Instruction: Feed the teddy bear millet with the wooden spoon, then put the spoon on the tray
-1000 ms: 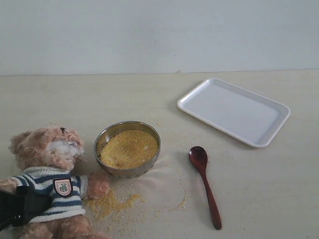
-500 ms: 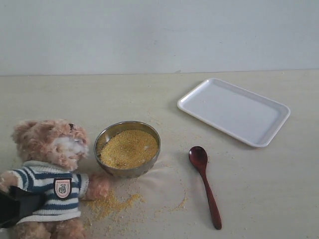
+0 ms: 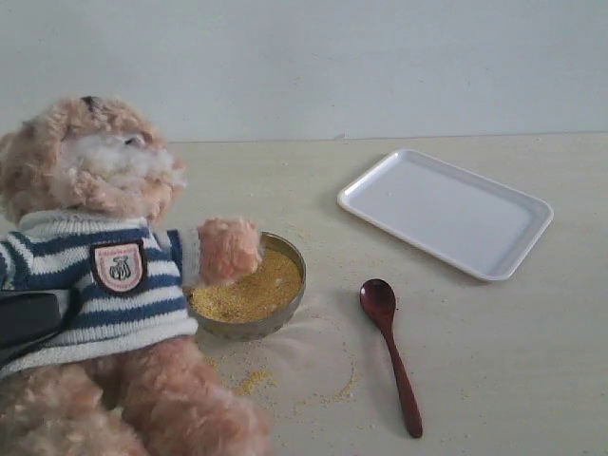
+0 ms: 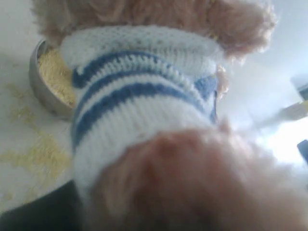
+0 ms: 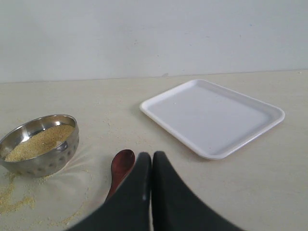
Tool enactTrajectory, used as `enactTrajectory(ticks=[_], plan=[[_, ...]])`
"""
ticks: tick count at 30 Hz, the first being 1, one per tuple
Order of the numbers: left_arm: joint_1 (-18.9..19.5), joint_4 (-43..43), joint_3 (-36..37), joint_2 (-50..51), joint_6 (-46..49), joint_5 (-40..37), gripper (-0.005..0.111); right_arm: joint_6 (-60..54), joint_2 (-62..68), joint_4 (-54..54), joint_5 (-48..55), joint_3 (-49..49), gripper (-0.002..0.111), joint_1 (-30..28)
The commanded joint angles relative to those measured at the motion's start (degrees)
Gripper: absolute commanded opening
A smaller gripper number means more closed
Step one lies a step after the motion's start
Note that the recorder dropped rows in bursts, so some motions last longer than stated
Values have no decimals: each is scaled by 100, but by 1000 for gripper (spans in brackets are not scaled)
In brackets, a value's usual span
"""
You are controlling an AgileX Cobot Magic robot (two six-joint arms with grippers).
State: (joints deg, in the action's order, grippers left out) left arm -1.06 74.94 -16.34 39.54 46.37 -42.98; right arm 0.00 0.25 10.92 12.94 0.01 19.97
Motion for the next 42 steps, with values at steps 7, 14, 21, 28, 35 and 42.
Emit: enactTrajectory(ticks=[7, 14, 21, 28, 35, 42], plan=[[-15, -2421, -993, 61, -2112, -771, 7, 0, -25, -15, -31, -1, 0, -12], [-15, -2195, -461, 878, -1809, -304, 7, 0, -25, -15, -31, -1, 0, -12], [-15, -1128, -212, 1637, -609, 118, 7, 0, -25, -15, -31, -1, 0, -12], [-15, -1311, -203, 1994, -409, 274, 7, 0, -25, -15, -31, -1, 0, -12], [249, -2177, -203, 1993, -963, 315, 7, 0, -25, -15, -31, -1, 0, -12], [678, -1909, -203, 1945, -563, 36, 5, 0, -25, -15, -31, -1, 0, -12]])
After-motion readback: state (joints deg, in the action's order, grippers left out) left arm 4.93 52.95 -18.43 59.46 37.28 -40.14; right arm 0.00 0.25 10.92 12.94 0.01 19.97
